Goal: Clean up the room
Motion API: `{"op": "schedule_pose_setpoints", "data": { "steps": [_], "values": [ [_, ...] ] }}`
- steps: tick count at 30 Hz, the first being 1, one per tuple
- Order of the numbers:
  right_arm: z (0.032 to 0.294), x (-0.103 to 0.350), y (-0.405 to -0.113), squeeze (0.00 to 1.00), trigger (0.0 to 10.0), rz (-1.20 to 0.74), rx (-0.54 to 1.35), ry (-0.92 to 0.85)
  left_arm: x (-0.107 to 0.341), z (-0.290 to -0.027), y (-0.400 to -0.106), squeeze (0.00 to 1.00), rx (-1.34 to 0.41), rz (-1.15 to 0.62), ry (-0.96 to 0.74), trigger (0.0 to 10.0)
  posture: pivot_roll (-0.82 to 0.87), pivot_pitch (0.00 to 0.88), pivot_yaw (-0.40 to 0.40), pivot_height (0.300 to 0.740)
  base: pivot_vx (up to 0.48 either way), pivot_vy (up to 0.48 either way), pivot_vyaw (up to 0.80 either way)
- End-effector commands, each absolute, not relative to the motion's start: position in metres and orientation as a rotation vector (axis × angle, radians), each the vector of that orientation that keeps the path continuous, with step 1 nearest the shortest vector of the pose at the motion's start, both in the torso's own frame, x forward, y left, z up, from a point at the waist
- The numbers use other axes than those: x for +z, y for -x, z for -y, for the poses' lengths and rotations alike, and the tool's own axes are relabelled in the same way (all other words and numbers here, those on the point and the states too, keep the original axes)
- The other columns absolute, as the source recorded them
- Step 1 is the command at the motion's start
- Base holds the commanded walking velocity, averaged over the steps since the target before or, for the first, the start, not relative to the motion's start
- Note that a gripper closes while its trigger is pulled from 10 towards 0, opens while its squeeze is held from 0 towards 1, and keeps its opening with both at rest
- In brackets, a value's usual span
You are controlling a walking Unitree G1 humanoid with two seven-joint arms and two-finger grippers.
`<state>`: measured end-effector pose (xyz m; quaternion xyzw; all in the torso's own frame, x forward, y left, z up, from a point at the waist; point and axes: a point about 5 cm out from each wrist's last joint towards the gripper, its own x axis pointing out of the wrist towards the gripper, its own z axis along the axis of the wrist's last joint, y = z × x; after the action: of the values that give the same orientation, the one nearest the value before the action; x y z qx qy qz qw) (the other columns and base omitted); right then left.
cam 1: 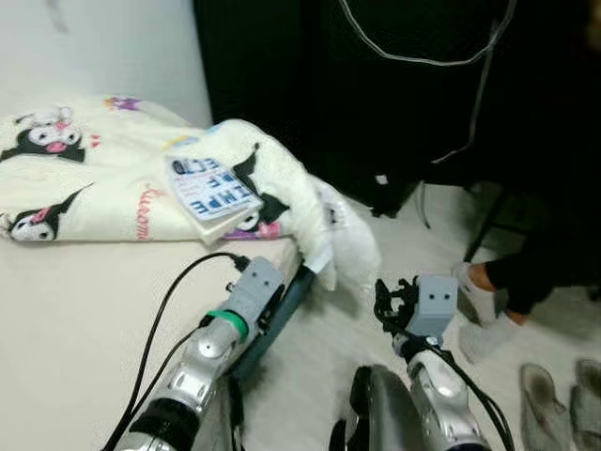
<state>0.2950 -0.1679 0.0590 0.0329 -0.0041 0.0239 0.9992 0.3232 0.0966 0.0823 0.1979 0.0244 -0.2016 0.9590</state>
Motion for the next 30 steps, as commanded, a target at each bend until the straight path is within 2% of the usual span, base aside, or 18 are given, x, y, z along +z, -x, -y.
{"op": "schedule_pose_setpoints", "data": {
  "steps": [1,30],
  "values": [
    [0.1679,0.0563,-0.2927,0.0,10.0,0.006,0.036,-0.078,0.0859,-0.0934,-0.3222,0.0,-0.422,-0.01,-0.442,10.0,0.02,0.077,0.048,0.56,0.0,0.0,0.0],
    [0.1635,0.0551,-0.2925,0.0,10.0,0.007,0.042,-0.086,0.0915,-0.0904,-0.3257,0.0,-0.412,-0.006,-0.427,10.0,0.02,0.078,0.055,0.56,0.0,0.0,0.0]
  ]
}}
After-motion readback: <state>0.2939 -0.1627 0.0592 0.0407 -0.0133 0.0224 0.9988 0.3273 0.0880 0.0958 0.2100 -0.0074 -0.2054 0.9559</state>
